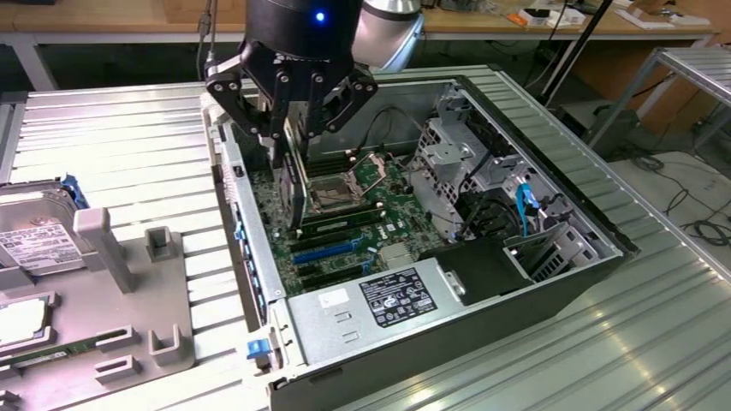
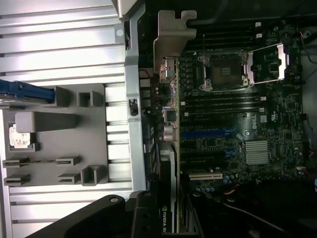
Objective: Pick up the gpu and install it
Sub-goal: 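Pick up the gpu and move the gpu toward the slot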
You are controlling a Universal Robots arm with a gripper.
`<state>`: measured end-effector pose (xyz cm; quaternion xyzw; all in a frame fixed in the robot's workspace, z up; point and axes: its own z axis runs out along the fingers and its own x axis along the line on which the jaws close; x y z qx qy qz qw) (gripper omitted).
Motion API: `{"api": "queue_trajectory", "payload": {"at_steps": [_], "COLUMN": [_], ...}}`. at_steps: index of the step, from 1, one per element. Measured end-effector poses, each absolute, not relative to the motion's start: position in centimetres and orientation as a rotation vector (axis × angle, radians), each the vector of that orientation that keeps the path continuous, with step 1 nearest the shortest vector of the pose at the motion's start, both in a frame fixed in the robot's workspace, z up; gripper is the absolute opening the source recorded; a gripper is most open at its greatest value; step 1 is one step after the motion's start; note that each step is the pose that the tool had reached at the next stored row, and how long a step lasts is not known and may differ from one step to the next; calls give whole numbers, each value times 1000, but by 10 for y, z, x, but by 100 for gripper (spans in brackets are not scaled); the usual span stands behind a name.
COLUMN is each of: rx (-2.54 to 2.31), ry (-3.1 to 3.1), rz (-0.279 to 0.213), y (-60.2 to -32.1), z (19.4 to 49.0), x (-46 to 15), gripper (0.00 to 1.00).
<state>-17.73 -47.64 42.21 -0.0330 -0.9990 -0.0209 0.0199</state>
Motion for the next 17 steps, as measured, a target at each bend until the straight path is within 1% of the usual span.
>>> {"api": "queue_trajectory", "payload": {"at_steps": [17], "rx": [-70], "ry": [-3100], "rz": [-64], "y": [-476], "z": [422], "x": [-130], "gripper": [27]}}
